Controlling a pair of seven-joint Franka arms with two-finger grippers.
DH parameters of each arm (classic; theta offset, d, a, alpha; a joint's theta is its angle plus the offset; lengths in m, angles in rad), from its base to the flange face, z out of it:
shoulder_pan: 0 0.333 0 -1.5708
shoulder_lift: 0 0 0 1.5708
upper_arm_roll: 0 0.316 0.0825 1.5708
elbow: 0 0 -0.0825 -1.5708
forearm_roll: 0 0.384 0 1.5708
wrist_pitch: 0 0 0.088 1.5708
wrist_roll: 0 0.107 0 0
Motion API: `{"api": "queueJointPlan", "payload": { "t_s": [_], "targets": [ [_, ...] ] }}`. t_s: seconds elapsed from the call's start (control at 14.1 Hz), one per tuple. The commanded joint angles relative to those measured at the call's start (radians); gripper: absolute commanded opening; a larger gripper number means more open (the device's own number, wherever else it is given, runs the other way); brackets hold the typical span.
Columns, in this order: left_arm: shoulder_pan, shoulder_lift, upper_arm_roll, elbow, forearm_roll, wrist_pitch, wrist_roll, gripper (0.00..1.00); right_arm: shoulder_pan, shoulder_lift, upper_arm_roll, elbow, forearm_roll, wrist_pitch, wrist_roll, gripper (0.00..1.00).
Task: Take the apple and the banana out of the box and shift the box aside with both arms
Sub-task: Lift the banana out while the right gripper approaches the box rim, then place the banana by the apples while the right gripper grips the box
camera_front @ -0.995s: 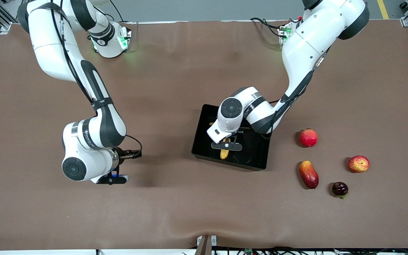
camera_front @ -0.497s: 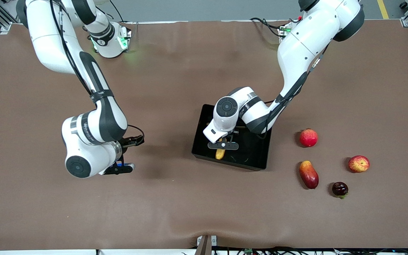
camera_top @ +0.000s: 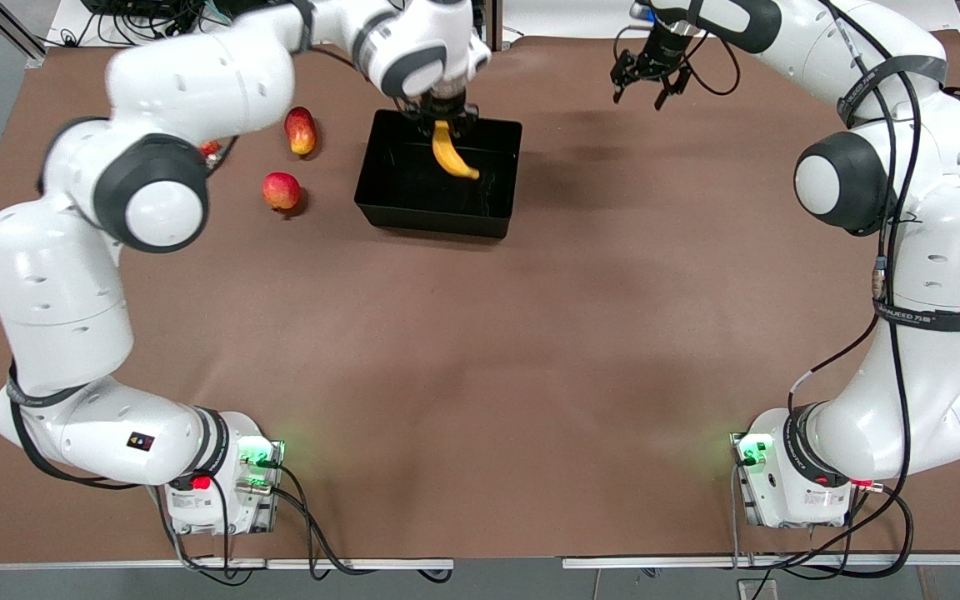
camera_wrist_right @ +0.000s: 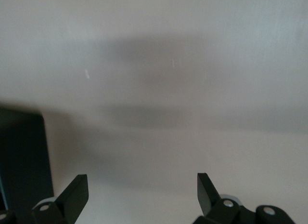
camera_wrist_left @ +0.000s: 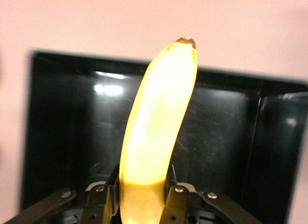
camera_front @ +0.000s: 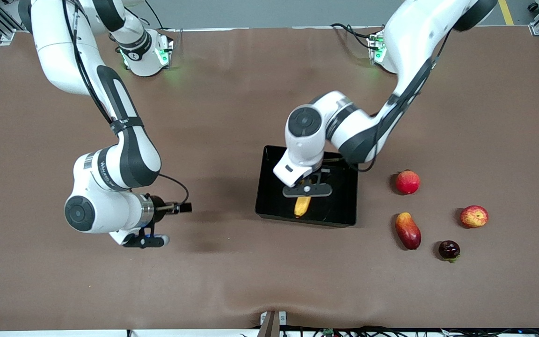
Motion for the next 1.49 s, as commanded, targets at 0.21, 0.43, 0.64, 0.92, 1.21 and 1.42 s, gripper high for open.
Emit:
{"api": "queueJointPlan", "payload": {
  "t_s": [0.21,0.43,0.64,0.92,1.21,1.42],
  "targets": [
    [0.208,-0.185,0.001,-0.046,-0.131,-0.139,0.250,0.00,0.120,0.014,0.005,-0.014,0.020,0.075,0.107,1.00],
    [0.331,-0.219,0.001,-0.116,-0.131,-0.168,0.428,0.00,0.218,0.026,0.003,-0.016,0.012,0.113,0.317,1.00],
    [0.496,-0.245,0.003,-0.220,-0.119,-0.124,0.625,0.00,0.330,0.049,0.002,-0.022,0.007,0.178,0.348,1.00],
    [0.682,-0.252,0.003,-0.365,-0.110,0.071,0.813,0.00,0.424,0.090,-0.009,-0.036,-0.134,0.208,0.413,1.00],
    [0.759,-0.189,0.007,-0.475,-0.068,0.252,0.873,0.00,0.450,0.126,-0.007,-0.034,-0.206,0.233,0.571,0.19],
    [0.813,-0.105,0.006,-0.503,-0.004,0.358,0.886,0.00,0.456,0.121,-0.007,-0.033,-0.203,0.232,0.591,0.00]
  ]
}}
